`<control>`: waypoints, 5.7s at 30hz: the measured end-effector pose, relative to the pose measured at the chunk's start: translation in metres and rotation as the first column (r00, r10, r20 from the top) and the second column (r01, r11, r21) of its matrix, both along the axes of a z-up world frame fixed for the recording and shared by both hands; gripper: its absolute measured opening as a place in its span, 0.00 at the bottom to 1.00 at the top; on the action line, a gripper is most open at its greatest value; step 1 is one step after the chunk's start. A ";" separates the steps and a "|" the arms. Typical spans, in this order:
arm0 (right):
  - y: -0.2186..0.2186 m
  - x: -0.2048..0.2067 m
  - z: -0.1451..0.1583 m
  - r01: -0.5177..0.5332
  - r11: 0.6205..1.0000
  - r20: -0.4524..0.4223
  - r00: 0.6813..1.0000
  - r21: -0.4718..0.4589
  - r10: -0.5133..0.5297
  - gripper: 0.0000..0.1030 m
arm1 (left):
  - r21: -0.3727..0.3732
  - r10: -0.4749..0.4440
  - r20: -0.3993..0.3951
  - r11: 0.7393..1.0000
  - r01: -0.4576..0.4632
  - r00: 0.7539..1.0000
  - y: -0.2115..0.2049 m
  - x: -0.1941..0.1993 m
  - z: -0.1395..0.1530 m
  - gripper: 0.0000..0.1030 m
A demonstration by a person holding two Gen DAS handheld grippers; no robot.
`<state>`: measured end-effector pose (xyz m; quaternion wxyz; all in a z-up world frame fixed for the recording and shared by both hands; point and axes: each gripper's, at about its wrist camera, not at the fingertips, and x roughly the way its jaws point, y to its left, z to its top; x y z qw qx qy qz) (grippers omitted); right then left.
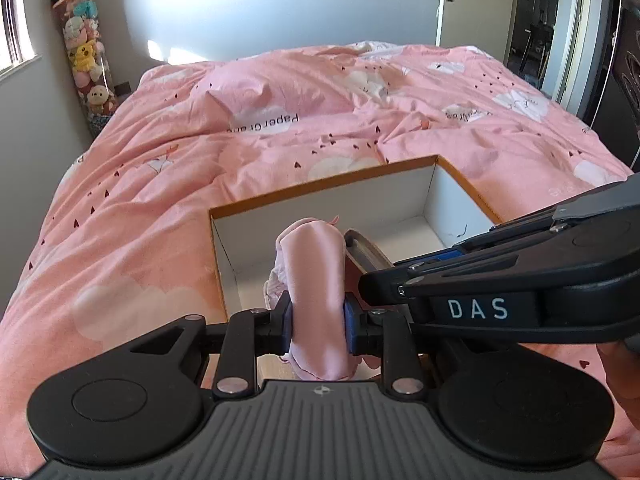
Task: Organize objects
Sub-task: 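Lift the pink pouch with the left tool while the right tool carries the pink wallet into the box, then lower the pink pouch into the box and open the left tool, then stand the pink wallet upright beside the pouch and open the right tool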
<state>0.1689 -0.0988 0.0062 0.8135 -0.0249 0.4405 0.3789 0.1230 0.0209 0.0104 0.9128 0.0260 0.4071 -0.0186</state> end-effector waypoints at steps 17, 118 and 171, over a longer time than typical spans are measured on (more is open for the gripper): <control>0.021 0.046 -0.050 0.040 0.999 -0.066 0.997 -0.031 -0.042 0.18 | 0.108 0.013 0.048 0.994 -0.018 0.999 0.001 0.033 -0.040 0.27; 0.034 0.065 -0.079 -0.087 0.996 -0.204 0.976 -0.017 0.082 0.18 | -0.018 -0.022 -0.284 1.000 0.017 0.959 0.051 0.034 -0.056 0.30; 0.031 0.034 -0.078 -0.026 0.999 -0.207 0.978 -0.025 0.020 0.10 | -0.169 0.010 -0.115 0.985 -0.029 0.993 0.059 -0.010 -0.014 0.30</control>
